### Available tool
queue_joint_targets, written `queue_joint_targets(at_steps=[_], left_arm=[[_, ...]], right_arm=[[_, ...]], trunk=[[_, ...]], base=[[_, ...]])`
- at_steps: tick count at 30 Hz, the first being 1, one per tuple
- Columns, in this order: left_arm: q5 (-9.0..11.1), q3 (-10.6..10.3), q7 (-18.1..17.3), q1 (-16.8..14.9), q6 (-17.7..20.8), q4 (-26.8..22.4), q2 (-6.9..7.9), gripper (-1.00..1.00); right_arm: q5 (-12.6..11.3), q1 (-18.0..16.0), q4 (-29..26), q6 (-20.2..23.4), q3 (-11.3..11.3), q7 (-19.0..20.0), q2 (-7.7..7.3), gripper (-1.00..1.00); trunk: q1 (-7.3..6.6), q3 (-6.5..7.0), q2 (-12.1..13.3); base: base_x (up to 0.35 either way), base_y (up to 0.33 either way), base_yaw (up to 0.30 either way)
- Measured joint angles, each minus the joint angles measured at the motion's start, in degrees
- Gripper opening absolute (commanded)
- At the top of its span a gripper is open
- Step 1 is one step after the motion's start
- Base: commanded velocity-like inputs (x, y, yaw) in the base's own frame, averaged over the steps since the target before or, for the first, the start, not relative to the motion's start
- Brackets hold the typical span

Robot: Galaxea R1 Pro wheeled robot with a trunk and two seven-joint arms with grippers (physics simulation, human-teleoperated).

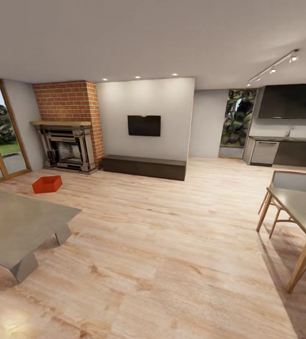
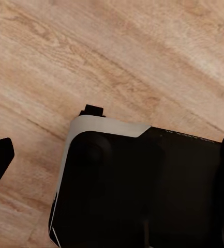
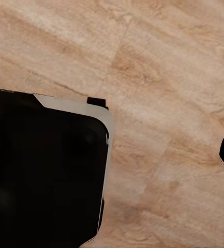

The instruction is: Move the two storage containers from the living room to the garage. In the garage, place one container on the floor and stack the other container on top of it (either order is fine).

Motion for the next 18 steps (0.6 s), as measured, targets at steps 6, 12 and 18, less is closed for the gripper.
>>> queue_joint_targets(at_steps=[6, 12, 18], left_arm=[[0.00, -0.01, -0.02, 0.00, -0.05, 0.00, -0.02, 1.00], [0.00, -0.02, -0.02, 0.00, -0.08, 0.00, -0.06, 1.00], [0.00, -0.02, -0.02, 0.00, -0.08, 0.00, -0.06, 1.00]], right_arm=[[-0.01, 0.00, 0.00, -0.03, 0.01, -0.01, 0.00, 1.00], [0.01, 0.00, 0.00, 0.01, 0.22, 0.00, -0.02, 1.00], [0.05, 0.00, 0.00, 0.05, 0.17, 0.00, -0.02, 1.00]], trunk=[[0.00, 0.00, 0.00], [0.00, 0.00, 0.00], [0.00, 0.00, 0.00]], base=[[0.329, 0.000, 0.000], [0.329, 0.000, 0.000], [0.329, 0.000, 0.000]])
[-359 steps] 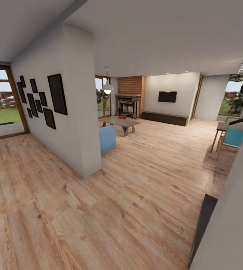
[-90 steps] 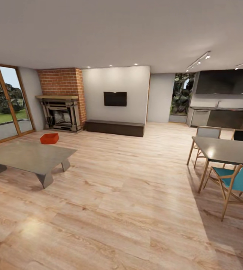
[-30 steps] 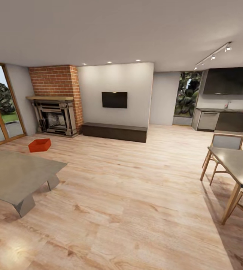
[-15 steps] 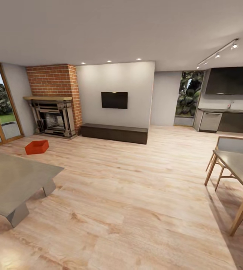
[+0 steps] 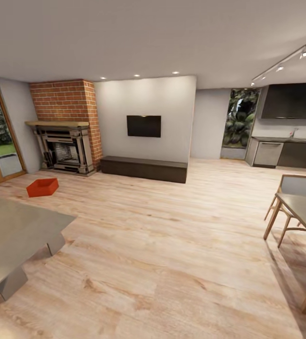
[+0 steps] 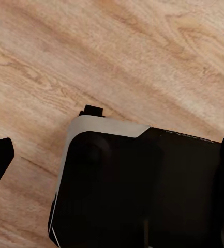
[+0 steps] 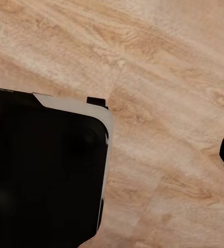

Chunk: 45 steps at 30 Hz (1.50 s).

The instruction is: Move the two storage containers from the living room to the garage. In the garage, place one container on the floor and stack the other container on top of it (either order is fine).

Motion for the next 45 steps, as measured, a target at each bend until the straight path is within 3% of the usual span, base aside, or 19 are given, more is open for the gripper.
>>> queue_joint_targets(at_steps=[45], left_arm=[[-0.02, 0.00, 0.00, 0.00, 0.00, 0.00, 0.06, 1.00]], right_arm=[[-0.72, 0.00, 0.00, 0.01, -0.43, 0.60, -0.06, 1.00]], trunk=[[0.00, 0.00, 0.00]], base=[[0.329, 0.000, 0.000]])
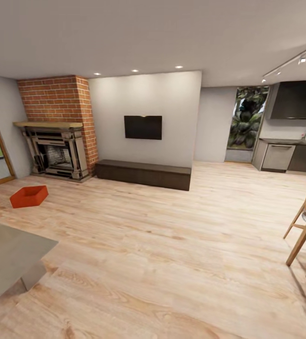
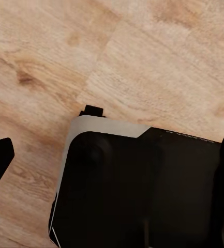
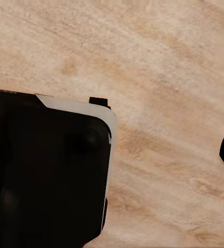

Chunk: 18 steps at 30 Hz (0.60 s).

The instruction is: Move the two storage containers from the living room to the garage. In the garage, place one container on the floor and stack the other container on top of it (either order is fine).

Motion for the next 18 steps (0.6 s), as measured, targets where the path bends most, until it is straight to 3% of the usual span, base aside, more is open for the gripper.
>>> queue_joint_targets(at_steps=[18], left_arm=[[0.02, 0.03, 0.00, 0.00, 0.00, 0.00, 0.00, 1.00]], right_arm=[[0.00, 0.00, 0.00, -0.07, 0.02, 0.00, -0.04, 1.00]], trunk=[[0.00, 0.00, 0.00]], base=[[0.329, 0.000, 0.000]])
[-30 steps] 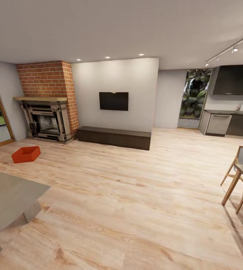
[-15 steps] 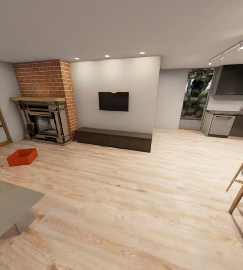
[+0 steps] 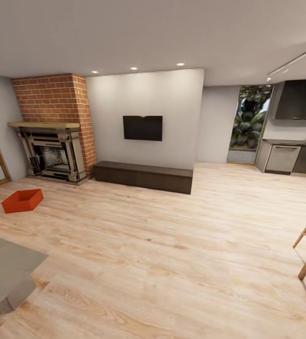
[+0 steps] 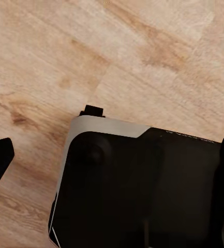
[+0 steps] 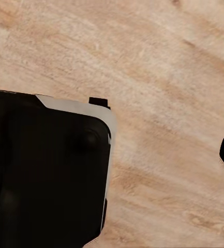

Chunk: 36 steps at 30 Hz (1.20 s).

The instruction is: Move the two storage containers from the living room to the garage. In the garage, place one container on the floor and stack the other container on top of it (either order is fine).

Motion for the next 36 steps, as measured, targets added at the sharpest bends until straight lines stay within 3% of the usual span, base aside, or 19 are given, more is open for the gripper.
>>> queue_joint_targets(at_steps=[11, 27, 36], left_arm=[[0.00, 0.00, 0.00, 0.00, 0.00, 0.00, 0.00, 1.00], [0.01, -0.02, 0.00, 0.01, 0.00, -0.01, 0.03, 1.00], [0.00, -0.03, 0.00, 0.00, 0.00, 0.00, 0.00, 1.00]], right_arm=[[0.00, 0.00, 0.00, 0.02, 0.00, 0.00, 0.00, 1.00], [0.05, 0.00, 0.00, -0.01, 0.07, 0.00, -0.16, 1.00], [0.10, 0.00, 0.00, 0.13, 0.16, 0.00, -0.31, 1.00]], trunk=[[0.00, 0.00, 0.00], [0.00, 0.00, 0.00], [0.00, 0.00, 0.00]], base=[[0.329, 0.000, 0.012], [0.329, 0.000, 0.250], [0.329, 0.000, 0.053]])
